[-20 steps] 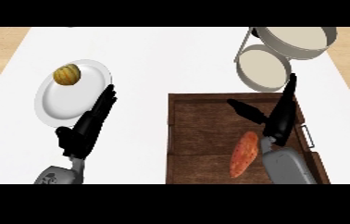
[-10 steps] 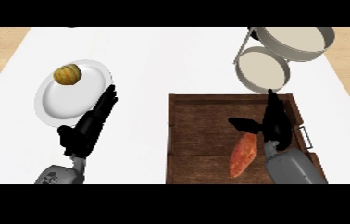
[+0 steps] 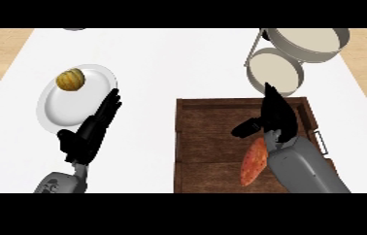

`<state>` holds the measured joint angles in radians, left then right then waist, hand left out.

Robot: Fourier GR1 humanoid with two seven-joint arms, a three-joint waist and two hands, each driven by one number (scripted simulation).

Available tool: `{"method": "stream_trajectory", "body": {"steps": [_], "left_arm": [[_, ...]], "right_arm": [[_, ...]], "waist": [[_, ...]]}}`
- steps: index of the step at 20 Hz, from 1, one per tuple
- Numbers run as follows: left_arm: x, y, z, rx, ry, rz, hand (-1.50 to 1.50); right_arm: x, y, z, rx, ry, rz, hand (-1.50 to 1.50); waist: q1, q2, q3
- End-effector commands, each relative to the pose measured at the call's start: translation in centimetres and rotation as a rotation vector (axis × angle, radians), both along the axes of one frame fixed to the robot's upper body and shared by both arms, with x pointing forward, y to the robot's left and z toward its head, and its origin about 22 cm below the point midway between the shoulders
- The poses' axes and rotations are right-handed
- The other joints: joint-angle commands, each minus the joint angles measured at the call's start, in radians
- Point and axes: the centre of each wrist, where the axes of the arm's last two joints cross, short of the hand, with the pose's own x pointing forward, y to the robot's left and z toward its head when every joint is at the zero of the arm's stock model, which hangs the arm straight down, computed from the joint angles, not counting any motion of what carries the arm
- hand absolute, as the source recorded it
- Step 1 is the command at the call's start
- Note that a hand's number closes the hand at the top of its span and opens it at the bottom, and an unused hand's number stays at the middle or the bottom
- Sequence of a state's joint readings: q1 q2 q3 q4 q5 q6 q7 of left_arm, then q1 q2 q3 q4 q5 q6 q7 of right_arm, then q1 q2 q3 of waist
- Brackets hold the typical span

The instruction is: Pick the sweet potato from the tray and place it in the tiered basket

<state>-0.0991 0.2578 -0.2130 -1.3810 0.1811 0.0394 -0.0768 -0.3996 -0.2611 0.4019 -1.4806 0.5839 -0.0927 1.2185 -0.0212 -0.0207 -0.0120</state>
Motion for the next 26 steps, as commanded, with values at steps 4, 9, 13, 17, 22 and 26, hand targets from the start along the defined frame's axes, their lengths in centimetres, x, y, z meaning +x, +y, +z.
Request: {"method": "stream_trajectory", "body": {"steps": [4, 9, 13, 17, 22, 26], "left_arm": [[-0.2, 0.1, -0.4, -0.003, 0.001, 0.020, 0.00], [-1.0, 0.8, -1.4, 0.009, -0.002, 0.021, 0.00], [-0.5, 0.4, -0.6, 0.004, -0.016, 0.018, 0.00], [1.0, 0.8, 0.3, 0.004, -0.031, 0.004, 0.00], [-0.4, 0.4, -0.9, -0.009, -0.018, -0.005, 0.00], [-0.1, -0.2, -0.9, -0.007, -0.018, -0.022, 0.00]], "right_arm": [[0.9, 0.1, 2.0, -0.182, 0.154, -0.168, -1.50], [0.3, 0.1, -1.4, -0.179, 0.302, -0.200, -1.50], [-0.6, 1.7, -1.7, -0.130, 0.300, -0.217, -1.50], [-1.7, 1.7, -1.2, -0.129, 0.277, -0.248, -1.50], [-2.2, 0.2, -1.8, -0.143, 0.304, -0.310, -1.50], [-4.1, 0.3, -3.1, -0.144, 0.334, -0.307, -1.50]], "waist": [[-0.020, 0.000, 0.004], [-0.019, 0.005, 0.003], [-0.011, 0.006, 0.006], [-0.013, 0.011, 0.008], [0.001, 0.013, 0.008], [0.007, 0.015, 0.009]]}}
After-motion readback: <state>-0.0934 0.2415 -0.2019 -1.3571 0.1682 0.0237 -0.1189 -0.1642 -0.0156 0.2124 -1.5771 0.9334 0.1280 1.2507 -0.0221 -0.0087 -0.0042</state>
